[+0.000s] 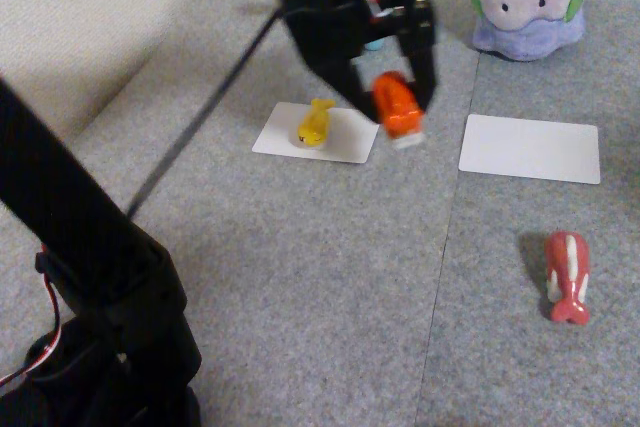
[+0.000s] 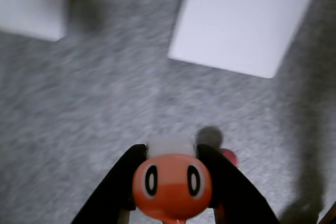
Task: Wooper wants to eat egg sudhi, and Goomy wants to eat shrimp sushi
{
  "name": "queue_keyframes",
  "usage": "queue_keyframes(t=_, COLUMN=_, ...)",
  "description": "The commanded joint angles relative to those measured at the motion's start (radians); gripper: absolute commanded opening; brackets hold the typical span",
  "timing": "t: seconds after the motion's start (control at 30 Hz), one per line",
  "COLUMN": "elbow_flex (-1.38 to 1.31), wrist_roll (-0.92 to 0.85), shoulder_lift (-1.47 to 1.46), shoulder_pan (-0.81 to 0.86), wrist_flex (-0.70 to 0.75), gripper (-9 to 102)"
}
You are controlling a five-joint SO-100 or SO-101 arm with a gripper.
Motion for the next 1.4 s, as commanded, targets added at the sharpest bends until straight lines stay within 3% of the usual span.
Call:
queue_keyframes(t=0.0, elbow_flex=-0.170, wrist_roll=0.005, shoulder_lift=-0.083, shoulder_pan=0.025, wrist_flex=0.008, gripper=3)
queue_keyframes(t=0.37, elbow_flex=-0.505, wrist_roll=0.005, shoulder_lift=-0.348, shoulder_pan=0.014, wrist_flex=0.005, gripper=3)
queue_keyframes(t=0.6, elbow_flex=-0.627, wrist_roll=0.005, shoulder_lift=-0.517, shoulder_pan=0.014, wrist_flex=-0.092, gripper=3)
queue_keyframes(t=1.37, elbow_flex=-0.710, wrist_roll=0.020, shoulder_lift=-0.695, shoulder_pan=0.038, wrist_flex=-0.077, gripper=3)
